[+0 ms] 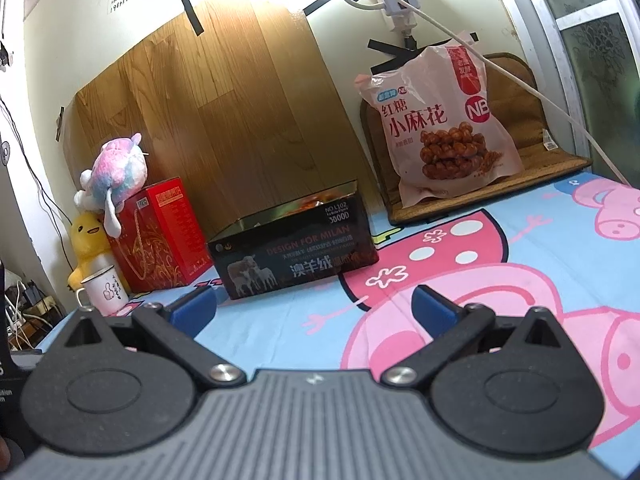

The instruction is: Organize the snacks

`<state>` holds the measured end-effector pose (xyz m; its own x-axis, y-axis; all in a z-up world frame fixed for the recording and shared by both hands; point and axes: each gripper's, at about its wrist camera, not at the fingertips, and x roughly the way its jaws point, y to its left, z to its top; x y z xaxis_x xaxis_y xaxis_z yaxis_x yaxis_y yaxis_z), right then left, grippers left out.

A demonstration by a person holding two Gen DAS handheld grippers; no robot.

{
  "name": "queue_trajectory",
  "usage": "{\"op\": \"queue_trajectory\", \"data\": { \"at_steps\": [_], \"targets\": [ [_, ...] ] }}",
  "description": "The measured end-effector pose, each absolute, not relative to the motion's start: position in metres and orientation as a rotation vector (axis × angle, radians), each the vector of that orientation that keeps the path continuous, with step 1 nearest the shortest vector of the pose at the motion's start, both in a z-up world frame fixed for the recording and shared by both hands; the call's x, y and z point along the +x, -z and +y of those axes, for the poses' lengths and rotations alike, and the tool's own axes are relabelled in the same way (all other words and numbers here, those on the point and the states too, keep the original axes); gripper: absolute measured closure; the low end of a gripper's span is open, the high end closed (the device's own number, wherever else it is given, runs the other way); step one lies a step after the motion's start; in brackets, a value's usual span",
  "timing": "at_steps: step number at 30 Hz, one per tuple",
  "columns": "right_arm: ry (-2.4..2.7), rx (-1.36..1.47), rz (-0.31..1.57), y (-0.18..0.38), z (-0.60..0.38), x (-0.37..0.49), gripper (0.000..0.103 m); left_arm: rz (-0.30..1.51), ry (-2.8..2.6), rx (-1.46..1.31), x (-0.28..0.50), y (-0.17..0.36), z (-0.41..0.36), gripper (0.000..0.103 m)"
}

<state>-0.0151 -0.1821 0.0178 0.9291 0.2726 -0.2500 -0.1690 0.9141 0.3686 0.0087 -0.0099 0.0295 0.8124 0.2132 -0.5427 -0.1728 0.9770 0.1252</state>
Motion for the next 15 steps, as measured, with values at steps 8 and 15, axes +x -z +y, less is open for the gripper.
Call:
{"op": "queue_trajectory", "data": {
  "at_steps": [8, 15],
  "targets": [
    [-0.232, 0.351, 0.304, -0.0180, -0.1819, -0.0154, 0.000, 0.595, -0.212, 0.083, 0.0097, -0.0279, -0.0094, 0.000],
    [-0.235, 0.349, 0.307, -0.0180, -0.1812, -0.0147, 0.000, 0.601, -0.212, 0.090, 0.0114, -0.0267, -0.0096, 0.000]
  ]
}}
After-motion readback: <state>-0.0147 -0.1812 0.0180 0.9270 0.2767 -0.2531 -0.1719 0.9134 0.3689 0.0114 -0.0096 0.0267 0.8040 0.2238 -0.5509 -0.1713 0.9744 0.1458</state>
